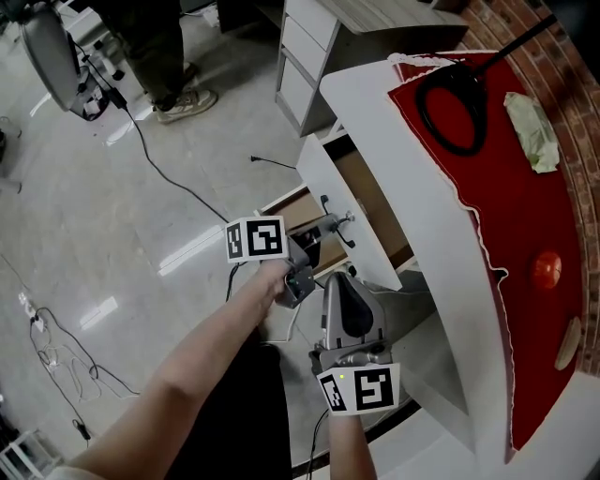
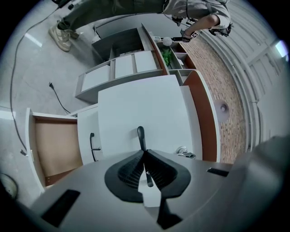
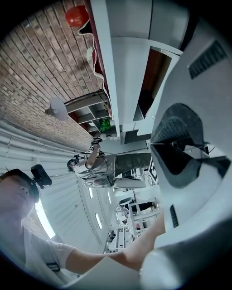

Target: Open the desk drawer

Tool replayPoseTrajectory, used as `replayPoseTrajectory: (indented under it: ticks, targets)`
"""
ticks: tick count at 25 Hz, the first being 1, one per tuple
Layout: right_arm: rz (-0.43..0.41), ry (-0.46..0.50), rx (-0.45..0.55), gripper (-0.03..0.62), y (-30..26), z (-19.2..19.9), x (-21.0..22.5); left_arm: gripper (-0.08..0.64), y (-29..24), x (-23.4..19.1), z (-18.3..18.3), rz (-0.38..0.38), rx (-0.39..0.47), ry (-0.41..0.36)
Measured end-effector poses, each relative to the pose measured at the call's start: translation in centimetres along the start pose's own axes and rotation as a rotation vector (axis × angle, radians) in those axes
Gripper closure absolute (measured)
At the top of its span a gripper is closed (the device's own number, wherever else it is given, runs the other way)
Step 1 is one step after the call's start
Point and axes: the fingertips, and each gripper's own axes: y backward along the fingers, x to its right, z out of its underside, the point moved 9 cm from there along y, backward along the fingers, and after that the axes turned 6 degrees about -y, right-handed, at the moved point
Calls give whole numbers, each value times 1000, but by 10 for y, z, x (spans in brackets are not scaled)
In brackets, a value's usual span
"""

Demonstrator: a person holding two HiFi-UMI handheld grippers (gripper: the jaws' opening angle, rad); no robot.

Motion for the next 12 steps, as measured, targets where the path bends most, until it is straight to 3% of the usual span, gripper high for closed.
replayPoseTrajectory:
  ticks: [12]
  targets:
    - [24, -7, -1, 574, 17, 2, -7, 529, 25, 1, 3, -35, -2, -24]
